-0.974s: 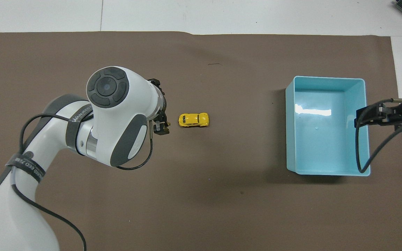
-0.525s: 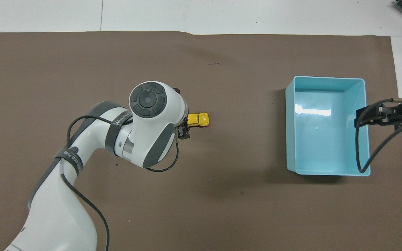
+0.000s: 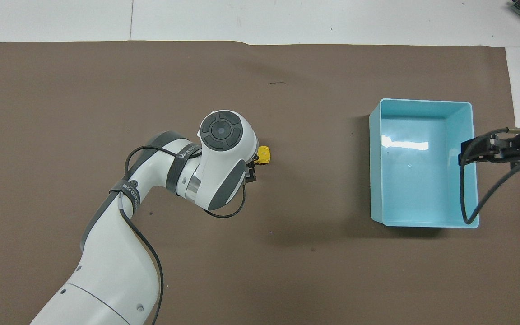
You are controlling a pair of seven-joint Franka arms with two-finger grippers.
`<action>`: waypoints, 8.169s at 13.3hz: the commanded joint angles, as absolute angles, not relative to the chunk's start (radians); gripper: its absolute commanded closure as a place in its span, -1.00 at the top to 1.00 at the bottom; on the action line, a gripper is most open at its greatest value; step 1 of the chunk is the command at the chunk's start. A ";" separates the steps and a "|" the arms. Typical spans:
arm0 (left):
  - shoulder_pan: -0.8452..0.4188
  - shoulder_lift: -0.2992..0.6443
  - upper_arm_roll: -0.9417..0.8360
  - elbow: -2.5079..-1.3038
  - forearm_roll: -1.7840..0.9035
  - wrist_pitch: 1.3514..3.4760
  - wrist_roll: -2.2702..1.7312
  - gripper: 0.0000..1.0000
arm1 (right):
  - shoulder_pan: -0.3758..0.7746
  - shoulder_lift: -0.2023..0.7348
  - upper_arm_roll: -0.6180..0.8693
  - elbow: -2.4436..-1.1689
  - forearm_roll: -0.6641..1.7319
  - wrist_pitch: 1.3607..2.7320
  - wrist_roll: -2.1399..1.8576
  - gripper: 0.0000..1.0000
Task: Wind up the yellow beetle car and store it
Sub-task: 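Press the yellow car with the left gripper and drag it backward, away from the box, then release the car from the left gripper so it rolls toward the box, then retract the left gripper while the right gripper lifts out of the box, then lower the right gripper onto the yellow car beside the box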
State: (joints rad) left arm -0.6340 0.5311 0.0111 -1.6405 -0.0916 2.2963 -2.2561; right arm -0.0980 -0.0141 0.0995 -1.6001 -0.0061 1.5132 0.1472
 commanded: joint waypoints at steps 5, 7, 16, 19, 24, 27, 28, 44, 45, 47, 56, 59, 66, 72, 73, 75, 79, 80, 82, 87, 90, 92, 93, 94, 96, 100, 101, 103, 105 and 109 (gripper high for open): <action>-0.650 0.548 0.026 -1.628 -0.094 2.336 -2.229 -0.09 | -0.112 -0.008 0.106 -1.589 0.012 1.506 0.121 1.00; -0.652 0.548 0.026 -1.631 -0.095 2.330 -2.188 -0.55 | -0.112 -0.008 0.106 -1.589 0.012 1.506 0.121 1.00; -0.621 0.546 0.028 -1.655 -0.100 2.330 -2.160 -0.73 | -0.112 -0.008 0.106 -1.589 0.012 1.506 0.121 1.00; -0.578 0.540 0.029 -1.684 -0.100 2.327 -2.152 -0.64 | -0.112 -0.008 0.106 -1.589 0.012 1.506 0.121 1.00; -0.526 0.526 0.035 -1.733 -0.098 2.326 -2.076 -0.62 | -0.112 -0.008 0.106 -1.589 0.012 1.506 0.121 1.00; -0.492 0.511 0.040 -1.778 -0.098 2.329 -1.985 -0.59 | -0.112 -0.008 0.106 -1.589 0.012 1.506 0.121 1.00; -0.464 0.509 0.040 -1.789 -0.097 2.333 -1.953 -0.58 | -0.112 -0.008 0.106 -1.589 0.012 1.506 0.121 1.00; -0.407 0.422 0.040 -1.783 -0.094 2.286 -1.927 1.00 | -0.112 -0.008 0.106 -1.589 0.012 1.506 0.121 1.00; -0.394 0.407 0.040 -1.779 -0.094 2.264 -1.924 1.00 | -0.112 -0.008 0.106 -1.589 0.012 1.506 0.121 1.00; -0.393 0.397 0.040 -1.778 -0.094 2.256 -1.925 1.00 | -0.112 -0.008 0.106 -1.589 0.012 1.506 0.121 1.00; -0.394 0.399 0.040 -1.770 -0.094 2.257 -1.928 1.00 | -0.112 -0.008 0.106 -1.589 0.012 1.506 0.121 1.00; -0.393 0.397 0.040 -1.766 -0.094 2.255 -1.928 1.00 | -0.112 -0.008 0.106 -1.589 0.012 1.506 0.121 1.00; -0.390 0.353 0.041 -1.750 -0.087 2.212 -1.922 1.00 | -0.112 -0.008 0.106 -1.589 0.012 1.506 0.121 1.00; -0.338 0.293 0.041 -1.669 -0.086 2.120 -1.876 1.00 | -0.107 -0.009 0.106 -1.592 0.012 1.525 0.126 1.00; -0.324 0.270 0.041 -1.669 -0.086 2.103 -1.856 1.00 | -0.104 -0.009 0.107 -1.592 0.012 1.526 0.129 1.00; -0.292 0.224 0.040 -1.669 -0.087 2.050 -1.780 1.00 | -0.087 -0.009 0.107 -1.592 0.012 1.535 0.130 1.00; -0.241 0.169 0.041 -1.629 -0.087 1.926 -1.599 1.00 | -0.072 0.015 0.109 -1.594 0.020 1.545 0.191 1.00; -0.226 0.169 0.041 -1.593 -0.089 1.881 -1.554 1.00 | -0.042 0.017 0.109 -1.601 0.020 1.560 0.231 1.00; -0.190 0.169 0.041 -1.527 -0.089 1.816 -1.475 1.00 | -0.023 0.023 0.109 -1.623 0.020 1.588 0.328 1.00; -0.152 0.157 0.049 -1.491 -0.086 1.746 -1.278 1.00 | 0.020 0.064 0.109 -1.631 0.018 1.643 0.535 1.00; -0.114 0.095 0.051 -1.491 -0.087 1.746 -1.064 1.00 | 0.052 0.084 0.109 -1.632 0.015 1.663 0.639 1.00; -0.100 0.080 0.058 -1.493 -0.086 1.723 -0.904 1.00 | 0.058 0.101 0.109 -1.635 0.015 1.675 0.713 1.00; -0.098 0.078 0.058 -1.493 -0.084 1.715 -0.822 1.00 | 0.075 0.101 0.109 -1.647 0.015 1.695 0.760 1.00; -0.098 0.077 0.058 -1.493 -0.084 1.700 -0.743 1.00 | 0.083 0.101 0.109 -1.652 0.015 1.709 0.820 1.00; -0.083 0.066 0.057 -1.499 -0.084 1.658 -0.581 1.00 | 0.097 0.115 0.109 -1.654 0.017 1.729 0.929 1.00; -0.074 0.055 0.063 -1.509 -0.083 1.598 -0.303 1.00 | 0.118 0.126 0.109 -1.706 0.018 1.816 1.115 1.00; -0.074 0.048 0.066 -1.517 -0.083 1.598 -0.263 1.00 | 0.123 0.127 0.109 -1.722 0.018 1.837 1.168 1.00; -0.074 0.026 0.063 -1.552 -0.083 1.598 -0.194 1.00 | 0.123 0.130 0.109 -1.753 0.018 1.880 1.242 1.00; -0.075 0.006 0.063 -1.578 -0.028 1.600 -0.032 1.00 | 0.123 0.130 0.109 -1.784 0.020 1.937 1.340 1.00; -0.093 0.006 0.061 -1.578 -0.020 1.591 0.058 1.00 | 0.133 0.138 0.109 -1.805 0.020 1.974 1.491 1.00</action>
State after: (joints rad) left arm -0.0842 0.0351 0.0680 -1.5442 -0.0417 1.6017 0.0353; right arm 0.1313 0.1432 0.1036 -1.7853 0.0076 1.9415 1.4291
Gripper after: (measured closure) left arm 0.000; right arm 0.000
